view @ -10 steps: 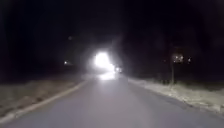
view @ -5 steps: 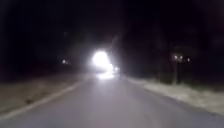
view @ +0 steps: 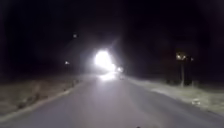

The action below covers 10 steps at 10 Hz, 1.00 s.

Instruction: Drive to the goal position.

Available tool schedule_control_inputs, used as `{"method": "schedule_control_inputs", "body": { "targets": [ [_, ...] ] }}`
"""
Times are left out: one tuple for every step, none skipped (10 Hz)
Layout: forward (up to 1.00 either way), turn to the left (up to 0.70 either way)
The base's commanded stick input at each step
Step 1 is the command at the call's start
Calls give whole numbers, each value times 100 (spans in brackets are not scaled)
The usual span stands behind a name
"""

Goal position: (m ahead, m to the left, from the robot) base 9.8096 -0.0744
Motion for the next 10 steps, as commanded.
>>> {"method": "schedule_control_inputs", "body": {
  "targets": [
    [100,7],
    [100,8],
    [100,12],
    [100,13],
    [100,13],
    [100,14],
    [100,13],
    [100,12],
    [100,9],
    [100,5]
  ]
}}
